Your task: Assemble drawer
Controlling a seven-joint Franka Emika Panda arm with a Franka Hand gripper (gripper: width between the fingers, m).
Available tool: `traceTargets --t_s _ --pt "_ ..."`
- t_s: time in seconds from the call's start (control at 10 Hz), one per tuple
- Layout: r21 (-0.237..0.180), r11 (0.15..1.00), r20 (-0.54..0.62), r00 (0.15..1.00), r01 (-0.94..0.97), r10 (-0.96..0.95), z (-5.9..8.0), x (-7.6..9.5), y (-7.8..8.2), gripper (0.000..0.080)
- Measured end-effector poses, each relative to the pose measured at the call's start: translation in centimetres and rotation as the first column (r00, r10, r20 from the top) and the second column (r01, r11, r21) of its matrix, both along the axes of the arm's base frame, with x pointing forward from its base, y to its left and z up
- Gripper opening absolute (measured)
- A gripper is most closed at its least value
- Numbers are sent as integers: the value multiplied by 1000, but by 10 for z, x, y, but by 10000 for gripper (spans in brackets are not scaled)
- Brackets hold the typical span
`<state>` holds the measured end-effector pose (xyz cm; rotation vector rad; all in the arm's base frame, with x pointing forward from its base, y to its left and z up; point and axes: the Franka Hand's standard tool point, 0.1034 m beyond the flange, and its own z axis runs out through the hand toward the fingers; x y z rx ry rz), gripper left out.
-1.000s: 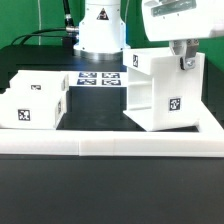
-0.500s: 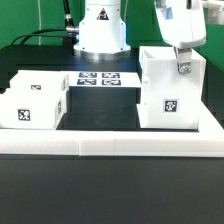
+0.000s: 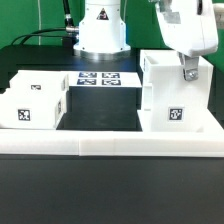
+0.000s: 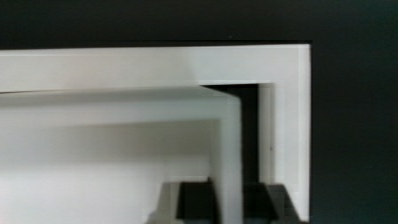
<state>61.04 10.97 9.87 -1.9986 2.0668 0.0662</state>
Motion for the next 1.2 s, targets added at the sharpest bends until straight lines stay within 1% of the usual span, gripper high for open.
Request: traceTargets --t_s 0.2,0.4,0.5,0.7,1.1,1.2 --pt "8 1000 0 1000 17 -17 1 11 1 44" --pt "14 999 -2 999 35 -35 1 27 3 44" --pt "11 999 6 999 39 -39 2 33 5 44" --pt "8 999 -5 999 33 -33 4 38 6 44" --pt "8 1000 -9 1000 23 -23 4 37 6 44" --pt "8 1000 -9 1000 22 -22 3 37 6 244"
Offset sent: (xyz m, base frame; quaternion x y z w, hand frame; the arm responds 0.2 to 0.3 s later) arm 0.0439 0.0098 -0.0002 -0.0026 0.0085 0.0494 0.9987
